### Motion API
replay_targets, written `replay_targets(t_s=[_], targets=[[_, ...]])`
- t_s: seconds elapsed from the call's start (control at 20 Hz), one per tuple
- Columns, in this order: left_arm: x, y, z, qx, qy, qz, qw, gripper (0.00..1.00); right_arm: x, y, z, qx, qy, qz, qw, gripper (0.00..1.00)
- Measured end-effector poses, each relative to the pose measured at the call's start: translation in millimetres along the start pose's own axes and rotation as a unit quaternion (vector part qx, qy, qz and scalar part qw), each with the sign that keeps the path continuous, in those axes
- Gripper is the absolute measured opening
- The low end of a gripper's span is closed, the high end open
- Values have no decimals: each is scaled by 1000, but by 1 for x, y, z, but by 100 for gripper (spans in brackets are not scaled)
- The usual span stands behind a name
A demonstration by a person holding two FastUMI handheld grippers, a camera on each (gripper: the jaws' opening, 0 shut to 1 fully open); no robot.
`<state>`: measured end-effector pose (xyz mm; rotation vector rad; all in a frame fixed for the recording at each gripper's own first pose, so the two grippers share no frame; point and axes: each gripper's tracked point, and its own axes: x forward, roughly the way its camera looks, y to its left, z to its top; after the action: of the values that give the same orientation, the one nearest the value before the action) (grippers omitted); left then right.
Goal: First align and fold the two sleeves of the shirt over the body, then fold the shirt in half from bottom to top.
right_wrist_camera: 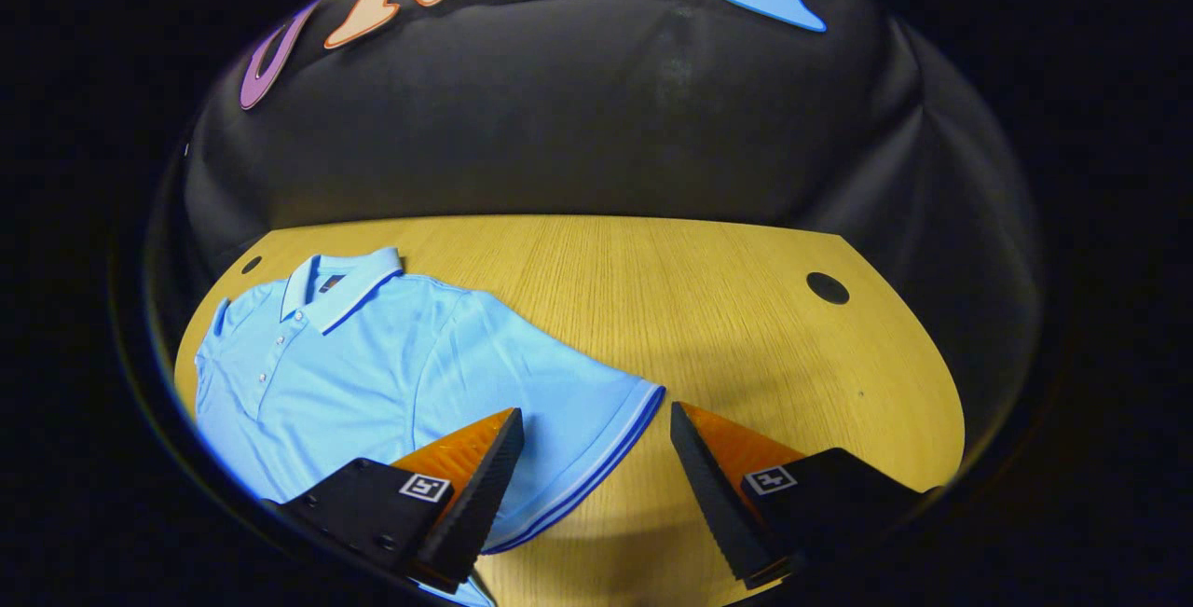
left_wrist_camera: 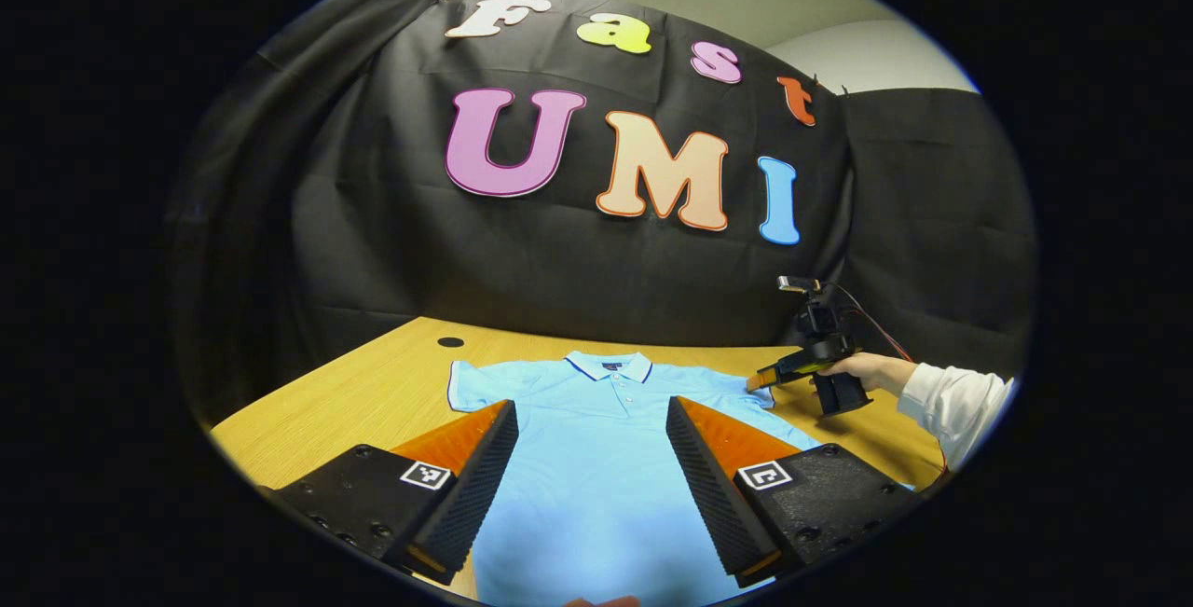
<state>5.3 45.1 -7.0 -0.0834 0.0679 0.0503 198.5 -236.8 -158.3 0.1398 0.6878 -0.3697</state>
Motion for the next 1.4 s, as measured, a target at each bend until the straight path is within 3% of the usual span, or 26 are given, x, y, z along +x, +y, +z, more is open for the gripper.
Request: replay_targets(t_s=[0.25, 0.45, 0.5, 0.6, 0.75, 0.85, 1.0, 1.1, 1.4], targets=[[0, 0, -3, -3, 8, -2, 1000, 95, 2, 7, -3, 7, 1, 22, 1000, 97], [1, 4, -2, 0, 6, 4, 1000, 95, 5, 13, -1, 4, -5, 32, 999, 89], [0, 4, -2, -1, 6, 4, 1000, 95, 4, 14, -2, 5, -6, 33, 999, 84], [0, 5, -2, 1, 6, 5, 1000, 95, 3, 22, -1, 0, -12, 45, 999, 63], [-1, 2, -2, 3, 6, 0, 1000, 95, 3, 32, 0, -36, -28, 47, 998, 18], [-1, 2, -2, 2, 7, -1, 1000, 95, 2, 33, 0, -54, -27, 32, 998, 7], [-2, 4, 0, 7, 4, 1, 1000, 95, 0, 30, 2, -79, -37, -5, 996, 7], [-2, 9, 4, 12, -1, 6, 1000, 95, -3, 33, 1, -100, -39, -16, 994, 1], [-1, 9, 0, 8, 7, 3, 1000, 95, -29, 59, 25, -97, -68, -3, 993, 2]])
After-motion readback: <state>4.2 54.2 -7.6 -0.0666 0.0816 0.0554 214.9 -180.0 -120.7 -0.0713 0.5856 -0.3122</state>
